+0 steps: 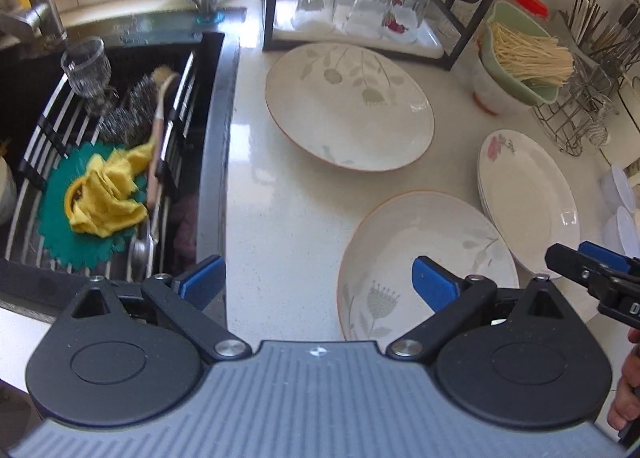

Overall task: Organize plates and bowls
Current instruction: 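Close both grippers on the rim of the leaf-pattern plate, then lift the leaf-pattern plate with both grippers and lower it onto the rose plate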

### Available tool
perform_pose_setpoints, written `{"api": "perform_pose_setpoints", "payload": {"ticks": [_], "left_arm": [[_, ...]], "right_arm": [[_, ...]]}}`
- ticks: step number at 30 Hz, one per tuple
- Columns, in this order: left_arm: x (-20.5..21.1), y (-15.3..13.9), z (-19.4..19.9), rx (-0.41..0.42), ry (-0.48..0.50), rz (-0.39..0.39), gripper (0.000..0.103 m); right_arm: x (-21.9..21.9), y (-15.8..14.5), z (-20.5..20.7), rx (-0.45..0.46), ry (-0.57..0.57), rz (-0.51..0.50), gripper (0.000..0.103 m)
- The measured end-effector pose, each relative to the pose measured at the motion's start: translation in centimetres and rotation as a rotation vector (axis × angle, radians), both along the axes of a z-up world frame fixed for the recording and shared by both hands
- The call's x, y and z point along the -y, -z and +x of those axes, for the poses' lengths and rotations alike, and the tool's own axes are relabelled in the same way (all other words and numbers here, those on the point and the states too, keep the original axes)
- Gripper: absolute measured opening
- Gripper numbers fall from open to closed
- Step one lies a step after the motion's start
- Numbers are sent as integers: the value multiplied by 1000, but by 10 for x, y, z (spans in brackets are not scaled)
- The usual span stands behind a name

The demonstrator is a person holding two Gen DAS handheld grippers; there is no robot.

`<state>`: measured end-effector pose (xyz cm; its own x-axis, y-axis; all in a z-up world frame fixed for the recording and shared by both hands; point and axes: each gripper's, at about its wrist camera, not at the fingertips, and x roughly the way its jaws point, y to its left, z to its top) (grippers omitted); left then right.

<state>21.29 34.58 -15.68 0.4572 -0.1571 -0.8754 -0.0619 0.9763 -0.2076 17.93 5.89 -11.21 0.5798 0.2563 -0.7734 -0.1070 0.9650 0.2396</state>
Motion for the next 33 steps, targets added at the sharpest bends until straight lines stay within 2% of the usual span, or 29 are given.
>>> {"api": "perform_pose_setpoints", "payload": {"ticks": [3, 8, 12, 16, 17, 19, 22, 23, 26, 28, 33], "left_arm": [[-4, 10, 1, -14, -11, -31, 101], [-2, 19, 6, -3, 18, -81, 99], [2, 28, 14, -36, 43, -163, 84], [8, 37, 20, -70, 61, -184, 62], [8, 40, 22, -80, 65, -195, 59], [9, 45, 24, -95, 61, -205, 48], [11, 50, 26, -99, 73, -198, 41], [11, 50, 27, -97, 76, -193, 40], [9, 57, 28, -116, 70, -206, 34], [8, 61, 29, -132, 62, -206, 27], [9, 69, 29, -134, 71, -195, 20]], "right_arm": [[0, 11, 4, -67, -1, -25, 75], [7, 29, 9, -174, 31, 3, 71], [11, 36, 12, -208, 41, 51, 62], [13, 42, 9, -204, 56, 77, 55], [13, 44, 9, -209, 51, 92, 48], [14, 48, 10, -225, 47, 114, 44], [15, 53, 9, -243, 55, 148, 42], [15, 55, 9, -245, 52, 154, 36], [12, 60, 9, -265, 45, 143, 29], [10, 60, 8, -264, 35, 156, 24], [3, 63, 9, -270, -1, 143, 21]]}}
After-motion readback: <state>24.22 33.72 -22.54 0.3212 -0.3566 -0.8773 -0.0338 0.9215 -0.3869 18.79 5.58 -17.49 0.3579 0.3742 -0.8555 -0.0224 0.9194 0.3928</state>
